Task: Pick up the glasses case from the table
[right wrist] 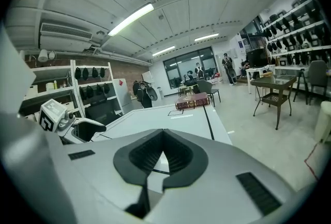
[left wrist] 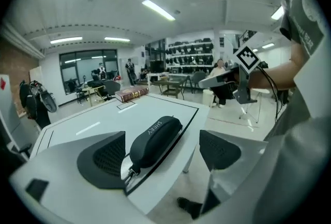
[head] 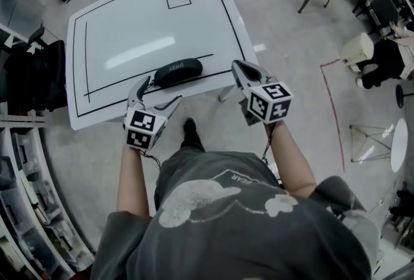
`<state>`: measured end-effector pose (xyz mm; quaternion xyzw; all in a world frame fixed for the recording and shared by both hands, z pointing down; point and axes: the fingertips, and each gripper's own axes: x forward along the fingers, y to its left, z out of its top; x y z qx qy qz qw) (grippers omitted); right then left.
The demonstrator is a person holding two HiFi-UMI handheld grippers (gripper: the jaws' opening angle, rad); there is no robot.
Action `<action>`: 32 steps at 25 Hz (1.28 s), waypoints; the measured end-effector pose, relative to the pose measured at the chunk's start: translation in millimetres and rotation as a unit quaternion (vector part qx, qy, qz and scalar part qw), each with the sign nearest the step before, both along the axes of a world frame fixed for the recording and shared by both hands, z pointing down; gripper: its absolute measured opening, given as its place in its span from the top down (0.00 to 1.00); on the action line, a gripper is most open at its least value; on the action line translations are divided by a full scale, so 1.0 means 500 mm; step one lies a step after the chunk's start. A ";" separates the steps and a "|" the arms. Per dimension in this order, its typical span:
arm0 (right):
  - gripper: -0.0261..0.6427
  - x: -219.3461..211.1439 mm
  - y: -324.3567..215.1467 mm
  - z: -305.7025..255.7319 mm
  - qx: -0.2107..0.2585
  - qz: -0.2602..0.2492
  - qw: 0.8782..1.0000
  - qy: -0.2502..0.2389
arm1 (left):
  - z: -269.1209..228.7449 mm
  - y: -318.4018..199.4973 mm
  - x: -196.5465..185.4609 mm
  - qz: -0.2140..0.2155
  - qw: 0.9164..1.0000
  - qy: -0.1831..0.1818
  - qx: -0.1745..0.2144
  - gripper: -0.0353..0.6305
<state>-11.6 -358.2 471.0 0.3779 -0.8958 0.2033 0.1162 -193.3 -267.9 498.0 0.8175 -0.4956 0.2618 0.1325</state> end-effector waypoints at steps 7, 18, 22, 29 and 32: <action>0.96 -0.022 -0.074 0.016 -0.013 0.024 0.999 0.015 | 0.073 -0.079 0.020 0.104 0.991 -0.041 -0.079 0.30; 0.96 -0.020 -0.150 0.030 -0.027 0.068 0.997 0.030 | 0.165 -0.140 0.043 0.220 0.959 -0.096 -0.150 0.30; 0.96 -0.015 -0.157 0.035 -0.032 0.077 0.996 0.028 | 0.182 -0.145 0.056 0.235 0.953 -0.102 -0.163 0.30; 0.96 -0.011 -0.155 0.042 -0.038 0.077 0.996 0.025 | 0.191 -0.135 0.065 0.244 0.949 -0.100 -0.170 0.40; 0.96 -0.009 -0.149 0.042 -0.041 0.072 0.996 0.023 | 0.188 -0.136 0.064 0.227 0.954 -0.099 -0.170 0.41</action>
